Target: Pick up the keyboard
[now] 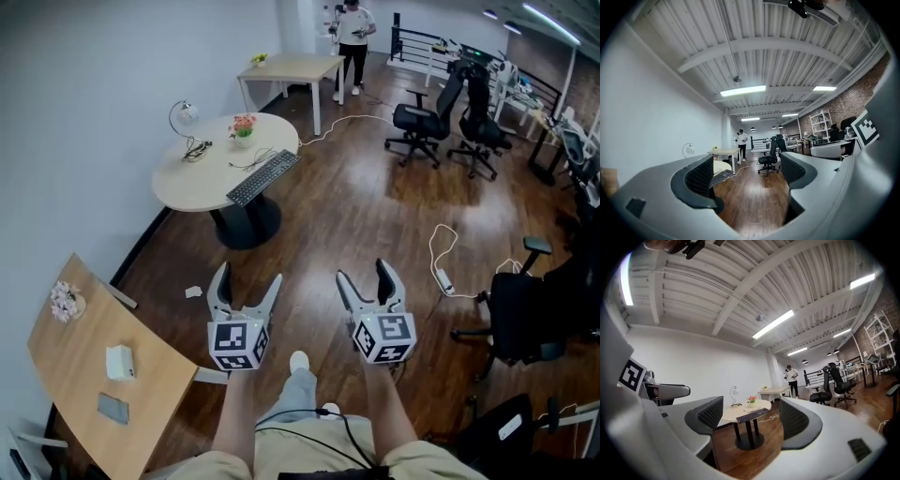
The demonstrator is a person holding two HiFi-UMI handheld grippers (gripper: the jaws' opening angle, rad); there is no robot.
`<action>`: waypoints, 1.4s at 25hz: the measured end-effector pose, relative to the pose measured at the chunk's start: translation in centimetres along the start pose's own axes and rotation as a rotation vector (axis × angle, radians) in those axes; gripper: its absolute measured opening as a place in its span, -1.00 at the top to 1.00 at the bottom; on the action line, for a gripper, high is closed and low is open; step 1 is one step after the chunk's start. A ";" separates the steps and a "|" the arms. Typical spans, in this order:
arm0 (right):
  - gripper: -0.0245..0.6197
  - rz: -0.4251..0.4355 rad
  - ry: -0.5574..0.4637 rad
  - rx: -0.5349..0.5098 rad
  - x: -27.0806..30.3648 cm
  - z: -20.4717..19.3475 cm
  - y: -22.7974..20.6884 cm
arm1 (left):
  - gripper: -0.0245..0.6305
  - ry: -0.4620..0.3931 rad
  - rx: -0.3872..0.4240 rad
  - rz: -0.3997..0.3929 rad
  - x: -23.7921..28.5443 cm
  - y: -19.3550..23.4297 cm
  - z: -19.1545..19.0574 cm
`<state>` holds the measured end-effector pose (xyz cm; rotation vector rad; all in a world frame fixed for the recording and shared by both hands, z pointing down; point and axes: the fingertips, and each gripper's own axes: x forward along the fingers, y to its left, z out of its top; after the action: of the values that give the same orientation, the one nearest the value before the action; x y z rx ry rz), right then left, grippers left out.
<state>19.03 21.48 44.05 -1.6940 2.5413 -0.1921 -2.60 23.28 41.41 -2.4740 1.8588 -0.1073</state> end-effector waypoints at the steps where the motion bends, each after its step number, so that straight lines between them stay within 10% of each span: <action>1: -0.28 0.005 0.008 -0.004 1.1 -0.3 -0.2 | -0.39 0.002 -0.005 0.002 1.1 0.5 -0.4; 22: -0.28 -0.080 0.040 -0.080 29.1 2.8 -7.6 | -0.39 -0.062 -0.076 -0.108 31.3 13.8 0.8; 35: -0.27 -0.058 -0.036 -0.097 42.0 4.0 -20.4 | -0.39 -0.045 -0.077 -0.138 49.7 10.9 0.1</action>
<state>21.99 -25.31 43.18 -1.7888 2.5165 -0.0425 0.74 -27.53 41.86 -2.6312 1.7054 0.0154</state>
